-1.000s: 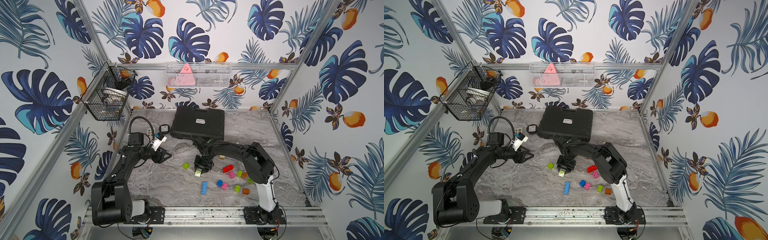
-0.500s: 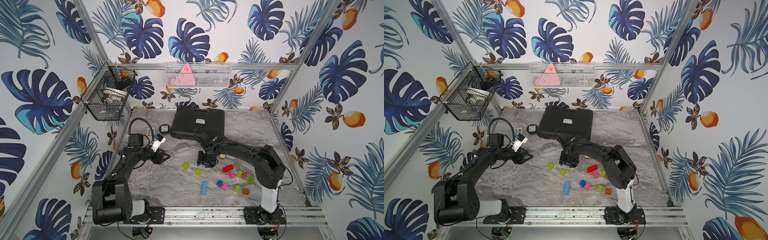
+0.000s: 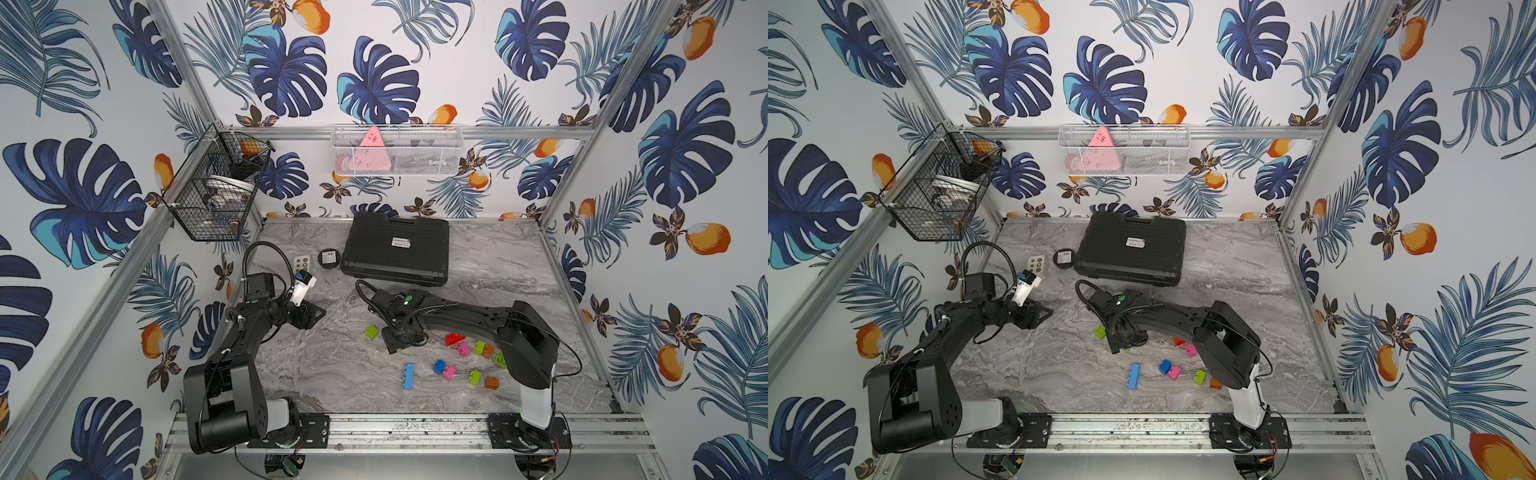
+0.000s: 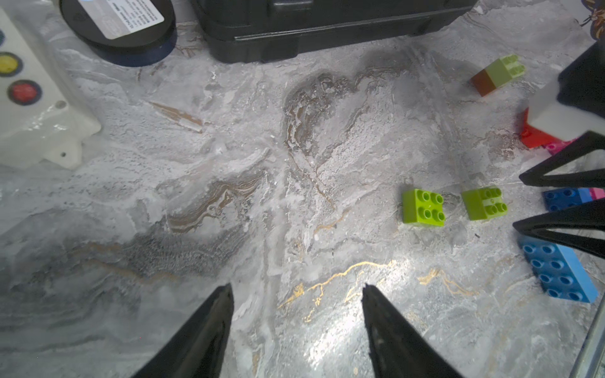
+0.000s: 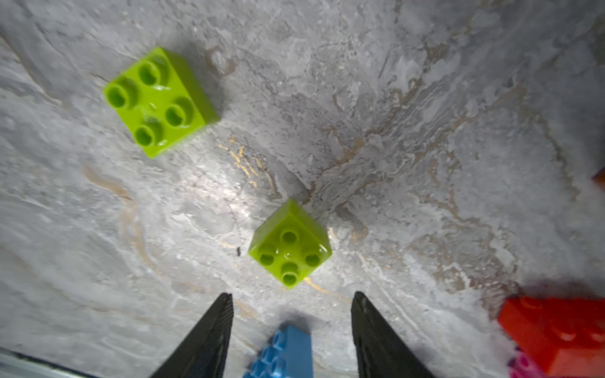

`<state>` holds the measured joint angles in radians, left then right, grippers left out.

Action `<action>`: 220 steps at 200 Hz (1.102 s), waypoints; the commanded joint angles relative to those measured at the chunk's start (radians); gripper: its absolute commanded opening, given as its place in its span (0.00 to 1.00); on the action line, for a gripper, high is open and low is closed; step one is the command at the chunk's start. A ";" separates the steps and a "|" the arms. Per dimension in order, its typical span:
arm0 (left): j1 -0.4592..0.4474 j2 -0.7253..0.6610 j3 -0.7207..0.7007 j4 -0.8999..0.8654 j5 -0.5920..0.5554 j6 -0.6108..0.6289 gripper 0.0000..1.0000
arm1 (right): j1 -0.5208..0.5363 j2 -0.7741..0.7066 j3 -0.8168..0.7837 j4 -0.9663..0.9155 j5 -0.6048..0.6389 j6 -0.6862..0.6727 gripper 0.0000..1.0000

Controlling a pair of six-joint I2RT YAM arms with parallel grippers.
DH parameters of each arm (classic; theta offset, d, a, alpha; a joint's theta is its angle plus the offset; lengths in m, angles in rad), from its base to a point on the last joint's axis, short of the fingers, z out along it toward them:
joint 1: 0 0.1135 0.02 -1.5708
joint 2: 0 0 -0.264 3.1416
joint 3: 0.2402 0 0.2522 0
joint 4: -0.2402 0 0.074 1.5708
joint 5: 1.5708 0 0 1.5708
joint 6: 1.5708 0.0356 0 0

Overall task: Assemble the letter h with lego
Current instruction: Place the lego brick at the center of the board, then pick up the lego brick from the center of the board.

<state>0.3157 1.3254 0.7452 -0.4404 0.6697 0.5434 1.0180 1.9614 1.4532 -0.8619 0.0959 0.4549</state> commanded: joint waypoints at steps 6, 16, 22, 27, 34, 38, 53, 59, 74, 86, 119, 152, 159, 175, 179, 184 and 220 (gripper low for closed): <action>0.031 0.009 -0.008 0.009 0.023 0.000 0.68 | 0.001 0.014 -0.021 -0.006 0.001 -0.230 0.62; 0.041 0.012 -0.010 0.009 0.031 0.003 0.68 | -0.004 0.016 -0.035 0.009 0.000 -0.273 0.62; 0.045 0.009 -0.012 0.013 0.031 -0.001 0.68 | -0.008 0.018 -0.042 0.018 -0.009 -0.298 0.62; 0.046 0.009 -0.013 0.015 0.030 -0.003 0.68 | -0.011 0.021 -0.046 0.023 -0.015 -0.313 0.62; 0.048 0.008 -0.013 0.015 0.032 -0.002 0.68 | -0.018 0.027 -0.050 0.031 -0.023 -0.329 0.62; 0.049 0.006 -0.014 0.014 0.033 0.000 0.68 | -0.021 0.030 -0.050 0.035 -0.024 -0.336 0.62; 0.051 0.005 -0.015 0.015 0.036 0.000 0.68 | -0.033 0.042 -0.047 0.049 -0.027 -0.360 0.61; 0.051 0.005 -0.015 0.017 0.036 0.000 0.68 | -0.035 0.047 -0.044 0.054 -0.027 -0.369 0.61; 0.052 0.005 -0.017 0.019 0.034 -0.001 0.68 | -0.040 0.055 -0.034 0.067 -0.030 -0.385 0.61; 0.054 0.005 -0.018 0.022 0.032 -0.002 0.68 | -0.049 0.057 -0.023 0.076 -0.049 -0.396 0.60; 0.056 0.006 -0.021 0.028 0.030 -0.003 0.68 | -0.065 0.083 -0.006 0.101 -0.081 -0.412 0.55; 0.057 0.008 -0.021 0.028 0.028 -0.002 0.68 | -0.065 0.077 -0.007 0.115 -0.109 -0.415 0.44; 0.057 0.008 -0.021 0.028 0.028 -0.002 0.68 | -0.065 0.076 -0.008 0.116 -0.102 -0.412 0.42; 0.057 0.006 -0.021 0.028 0.028 -0.002 0.68 | -0.065 0.068 -0.009 0.113 -0.091 -0.396 0.39; 0.057 0.006 -0.021 0.028 0.029 -0.001 0.68 | -0.065 0.068 -0.007 0.110 -0.092 -0.391 0.39; 0.057 0.006 -0.021 0.028 0.030 -0.002 0.68 | -0.066 0.067 -0.003 0.107 -0.095 -0.384 0.39; 0.057 0.011 -0.018 0.026 0.029 -0.002 0.68 | -0.063 0.001 0.050 0.096 -0.129 -0.289 0.32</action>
<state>0.3702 1.3331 0.7254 -0.4278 0.6846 0.5438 0.9516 1.9854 1.4639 -0.7609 -0.0017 0.0971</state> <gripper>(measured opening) 0.682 0.361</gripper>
